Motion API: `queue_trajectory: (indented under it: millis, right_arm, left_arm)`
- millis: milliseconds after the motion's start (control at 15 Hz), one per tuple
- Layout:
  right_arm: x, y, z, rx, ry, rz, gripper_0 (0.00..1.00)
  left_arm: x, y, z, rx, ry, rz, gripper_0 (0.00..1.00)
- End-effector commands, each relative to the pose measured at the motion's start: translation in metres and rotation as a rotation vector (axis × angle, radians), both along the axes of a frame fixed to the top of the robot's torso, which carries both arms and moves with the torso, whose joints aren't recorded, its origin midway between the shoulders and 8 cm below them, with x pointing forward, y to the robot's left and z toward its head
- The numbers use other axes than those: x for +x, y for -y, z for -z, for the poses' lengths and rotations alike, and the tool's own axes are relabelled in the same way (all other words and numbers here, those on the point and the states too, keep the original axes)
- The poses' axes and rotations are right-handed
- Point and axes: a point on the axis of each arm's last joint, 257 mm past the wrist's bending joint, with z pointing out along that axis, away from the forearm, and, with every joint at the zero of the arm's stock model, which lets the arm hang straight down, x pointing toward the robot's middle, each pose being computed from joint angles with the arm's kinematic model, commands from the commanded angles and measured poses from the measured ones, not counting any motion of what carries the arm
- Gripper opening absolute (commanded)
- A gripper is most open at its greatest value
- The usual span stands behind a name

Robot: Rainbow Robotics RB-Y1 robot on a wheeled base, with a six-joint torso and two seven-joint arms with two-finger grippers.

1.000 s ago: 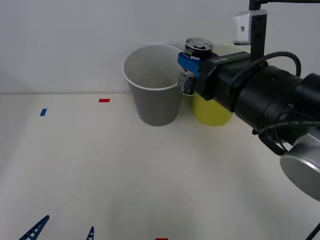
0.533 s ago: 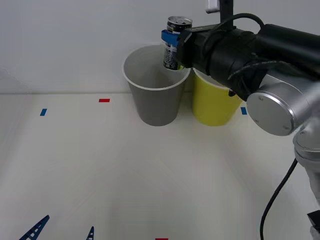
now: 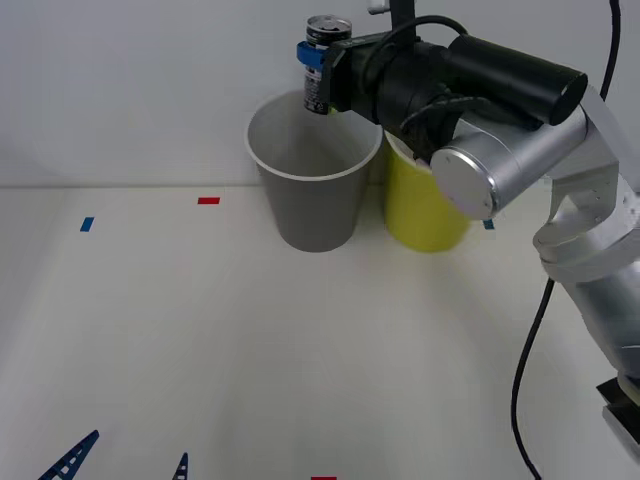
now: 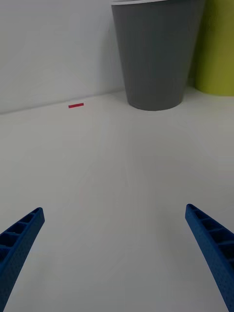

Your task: Put cans in the gray bin and PET bottles in the light green bin.

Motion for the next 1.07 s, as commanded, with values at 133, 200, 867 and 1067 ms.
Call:
queue_trajectory:
  millis: [133, 200, 867, 1067]
  right_arm:
    - [0.019, -0.009, 0.007, -0.008, 0.005, 0.007, 0.02]
    - [0.025, -0.007, 0.009, -0.001, 0.011, 0.01, 0.02]
    - [0.029, -0.013, 0.015, -0.012, 0.024, 0.013, 1.0]
    - [0.025, -0.017, 0.013, -0.02, 0.04, 0.009, 1.0]
  left_arm:
    - [0.0, 0.0, 0.0, 0.0, 0.0, 0.0, 1.0]
    - [0.0, 0.0, 0.0, 0.0, 0.0, 0.0, 1.0]
    - [0.0, 0.0, 0.0, 0.0, 0.0, 0.0, 1.0]
    - [0.0, 0.0, 0.0, 0.0, 0.0, 0.0, 1.0]
